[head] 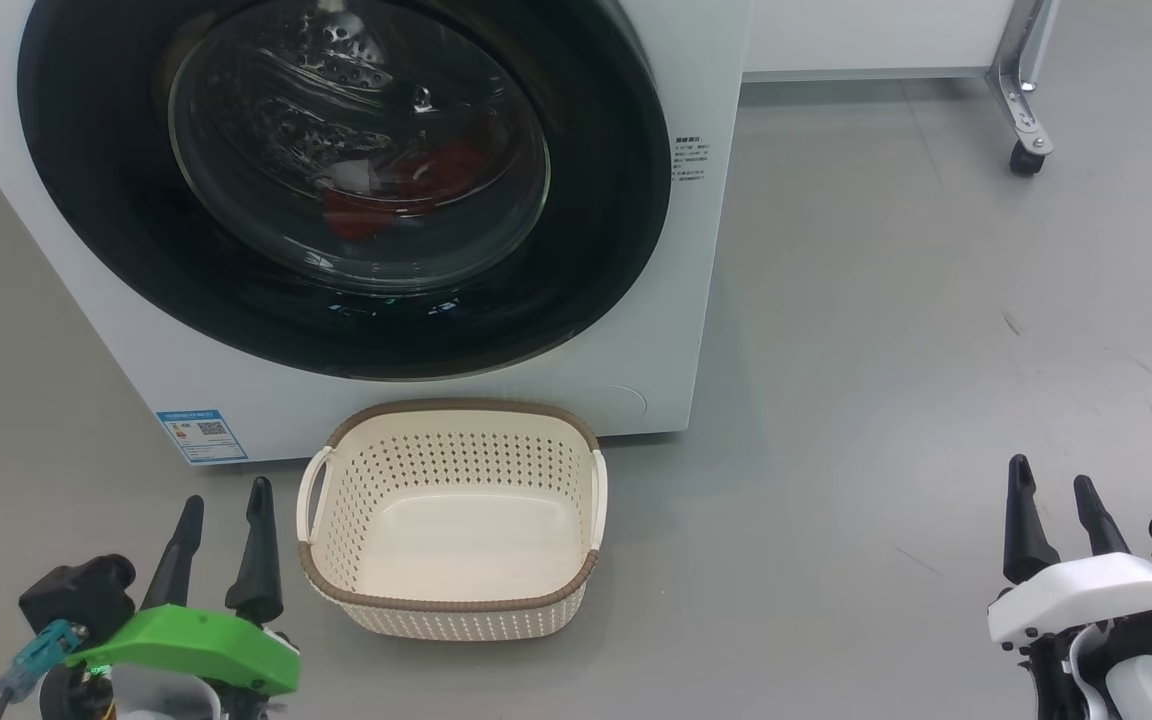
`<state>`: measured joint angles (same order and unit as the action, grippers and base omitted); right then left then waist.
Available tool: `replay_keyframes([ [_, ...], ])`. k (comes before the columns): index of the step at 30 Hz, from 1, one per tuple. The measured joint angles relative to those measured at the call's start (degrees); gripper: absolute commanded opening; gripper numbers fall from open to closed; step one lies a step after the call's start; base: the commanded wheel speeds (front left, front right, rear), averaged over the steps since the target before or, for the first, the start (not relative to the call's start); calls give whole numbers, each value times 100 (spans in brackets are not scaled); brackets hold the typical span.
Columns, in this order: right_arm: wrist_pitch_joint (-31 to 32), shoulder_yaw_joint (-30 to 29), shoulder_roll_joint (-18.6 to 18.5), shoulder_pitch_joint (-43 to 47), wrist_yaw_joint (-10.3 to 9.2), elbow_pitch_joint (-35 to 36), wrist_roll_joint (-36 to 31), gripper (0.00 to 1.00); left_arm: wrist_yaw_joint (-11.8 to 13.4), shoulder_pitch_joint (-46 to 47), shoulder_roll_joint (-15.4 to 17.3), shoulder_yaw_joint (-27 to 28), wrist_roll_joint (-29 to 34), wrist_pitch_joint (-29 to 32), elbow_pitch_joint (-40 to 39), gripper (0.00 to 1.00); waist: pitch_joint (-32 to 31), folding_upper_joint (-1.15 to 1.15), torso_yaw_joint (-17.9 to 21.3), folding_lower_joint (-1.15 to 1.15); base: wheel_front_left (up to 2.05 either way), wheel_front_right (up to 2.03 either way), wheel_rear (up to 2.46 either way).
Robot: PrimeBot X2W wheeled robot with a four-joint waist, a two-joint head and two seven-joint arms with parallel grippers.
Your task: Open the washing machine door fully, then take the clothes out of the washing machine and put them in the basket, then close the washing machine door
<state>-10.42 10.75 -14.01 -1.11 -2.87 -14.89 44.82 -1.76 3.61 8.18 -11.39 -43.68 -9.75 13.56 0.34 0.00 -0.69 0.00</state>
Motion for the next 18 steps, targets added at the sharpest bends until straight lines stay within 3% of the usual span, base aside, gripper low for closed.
replay_keyframes([
  [18, -281, 201, 67, 4, -290, -1, -1345, 100, 80, -1, -52, -140, 1252, -345, -4, 100, 21, 0, -9, 0, 0, 0, 0],
])
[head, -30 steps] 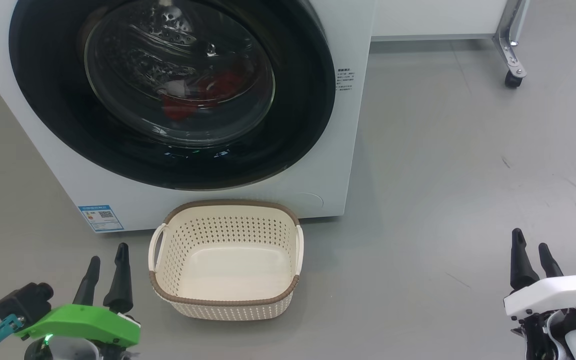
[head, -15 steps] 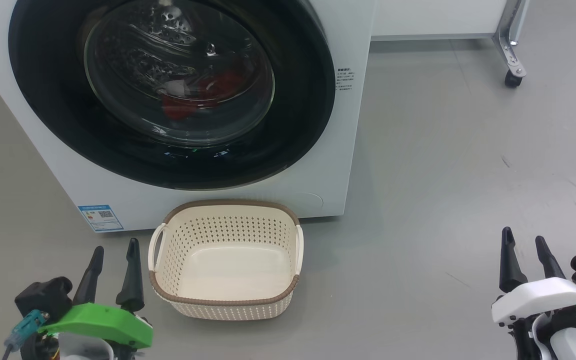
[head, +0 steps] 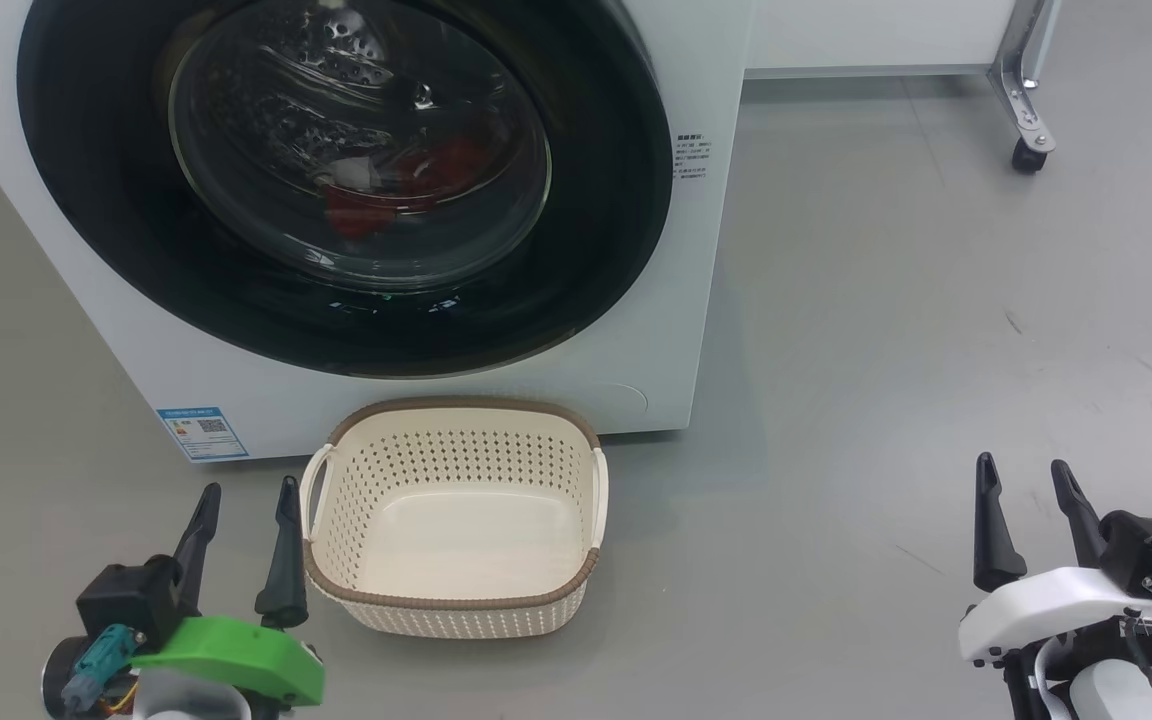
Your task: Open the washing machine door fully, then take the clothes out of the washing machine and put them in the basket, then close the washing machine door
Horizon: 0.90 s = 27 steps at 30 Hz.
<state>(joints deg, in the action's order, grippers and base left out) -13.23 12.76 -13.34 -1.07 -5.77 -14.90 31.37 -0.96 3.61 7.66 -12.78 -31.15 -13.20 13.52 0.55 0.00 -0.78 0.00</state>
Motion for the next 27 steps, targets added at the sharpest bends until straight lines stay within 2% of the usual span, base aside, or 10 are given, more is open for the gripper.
replay_keyframes([
  [7, -79, 58, 45, 9, -89, 0, -454, 100, 15, 0, -14, -38, 485, -118, 70, 100, 3, 0, -9, 0, 0, 0, 0],
  [27, -79, 47, 164, 10, -89, -8, -532, 100, 53, -3, -134, 110, 498, -116, 424, 100, 12, 0, 49, 0, 0, 0, 0],
])
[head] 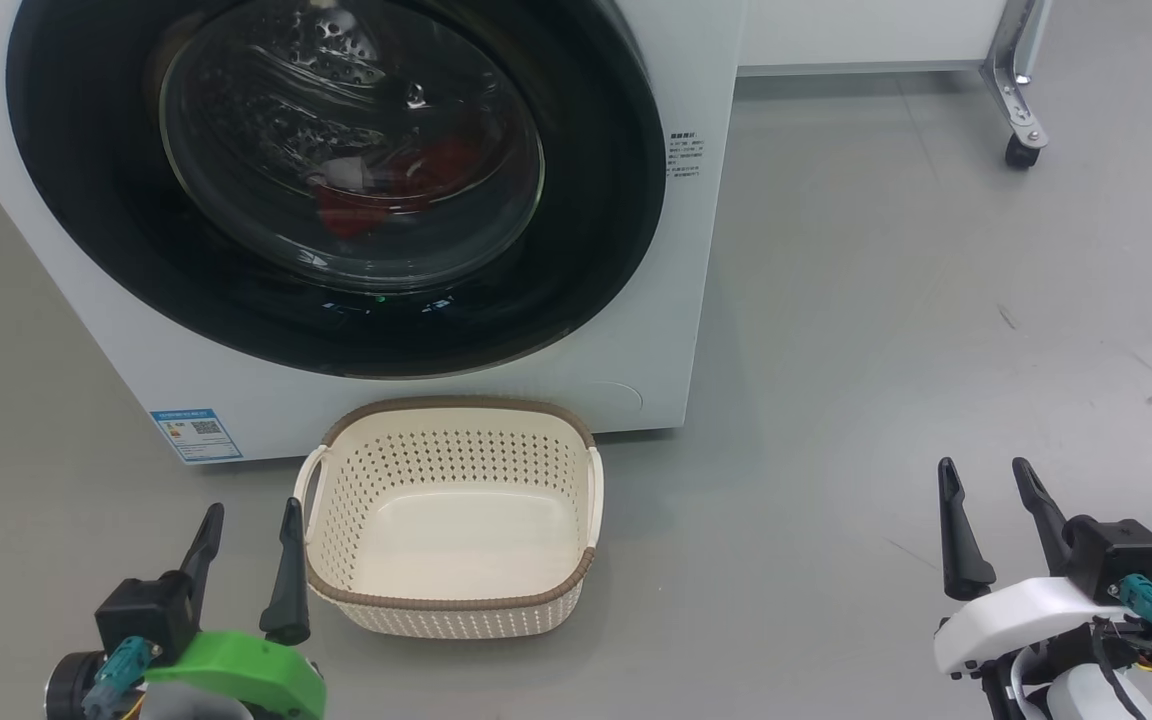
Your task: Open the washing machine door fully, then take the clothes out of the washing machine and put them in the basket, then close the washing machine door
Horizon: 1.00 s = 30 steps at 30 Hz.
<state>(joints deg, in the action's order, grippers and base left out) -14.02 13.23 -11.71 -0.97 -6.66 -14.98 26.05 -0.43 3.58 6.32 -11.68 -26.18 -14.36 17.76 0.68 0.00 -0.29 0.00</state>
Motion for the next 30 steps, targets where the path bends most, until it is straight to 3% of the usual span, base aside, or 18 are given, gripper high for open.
replay_keyframes([
  [13, 0, -73, 74, -1, 12, 1, -47, 100, -2, 3, -40, 59, 59, 0, 48, 100, 10, 0, 17, 0, 0, 0, 0],
  [15, 0, -89, 87, -1, 36, 2, -45, 0, -2, 4, -44, 71, 59, 0, 55, 100, 13, 0, 17, 0, 0, 0, 0],
  [24, 0, -155, 97, -1, 157, 1, -13, 0, -19, 13, -80, 119, 77, 0, 82, 100, 25, 0, 6, 0, 0, 0, 0],
  [30, -1, -314, 238, -1, 315, -31, 391, 0, -89, 23, -103, 125, 110, 0, 88, 100, 58, 0, -2, 0, 0, 0, 0],
])
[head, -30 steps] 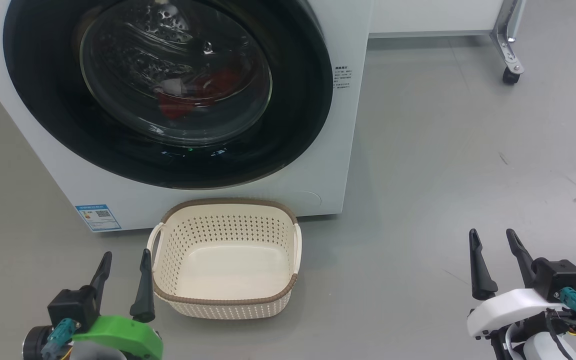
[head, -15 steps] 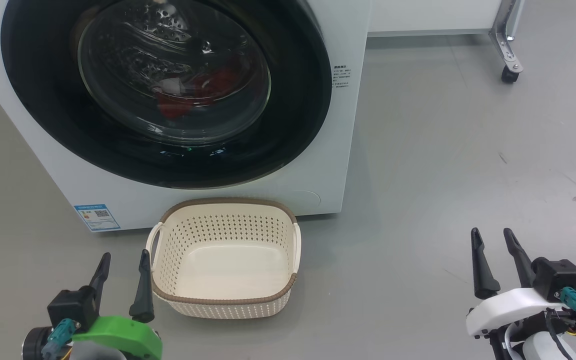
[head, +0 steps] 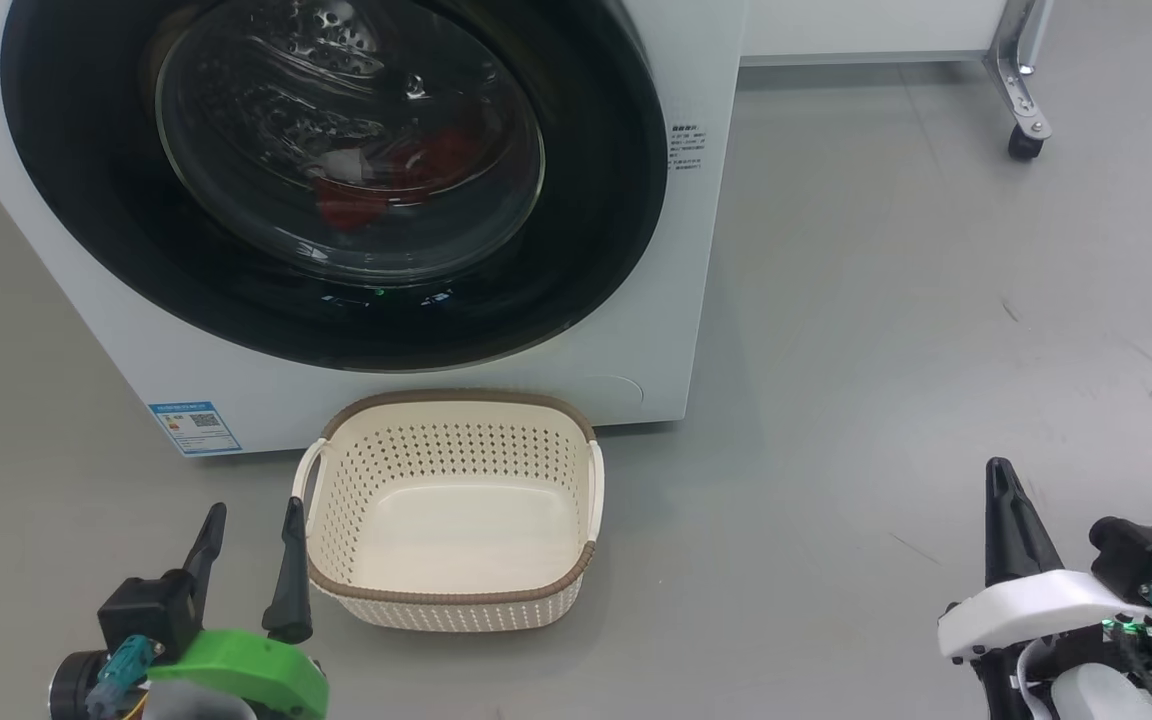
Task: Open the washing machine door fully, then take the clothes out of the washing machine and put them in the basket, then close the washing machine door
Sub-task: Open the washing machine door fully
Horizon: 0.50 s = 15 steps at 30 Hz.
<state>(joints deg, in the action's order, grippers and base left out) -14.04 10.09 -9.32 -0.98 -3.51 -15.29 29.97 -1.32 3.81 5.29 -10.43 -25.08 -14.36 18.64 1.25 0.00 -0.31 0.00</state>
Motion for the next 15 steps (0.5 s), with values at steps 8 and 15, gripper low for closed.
replay_keyframes([
  [8, 64, -623, 580, -46, 372, -10, 1494, 0, -65, 123, -40, 18, 62, 0, -58, 100, 163, 0, -39, 0, 0, 0, 0],
  [15, 521, -937, 649, -366, 686, -77, 2706, 0, -101, 237, -58, 19, 158, 0, -129, 100, 371, 0, -87, 0, 0, 0, 0],
])
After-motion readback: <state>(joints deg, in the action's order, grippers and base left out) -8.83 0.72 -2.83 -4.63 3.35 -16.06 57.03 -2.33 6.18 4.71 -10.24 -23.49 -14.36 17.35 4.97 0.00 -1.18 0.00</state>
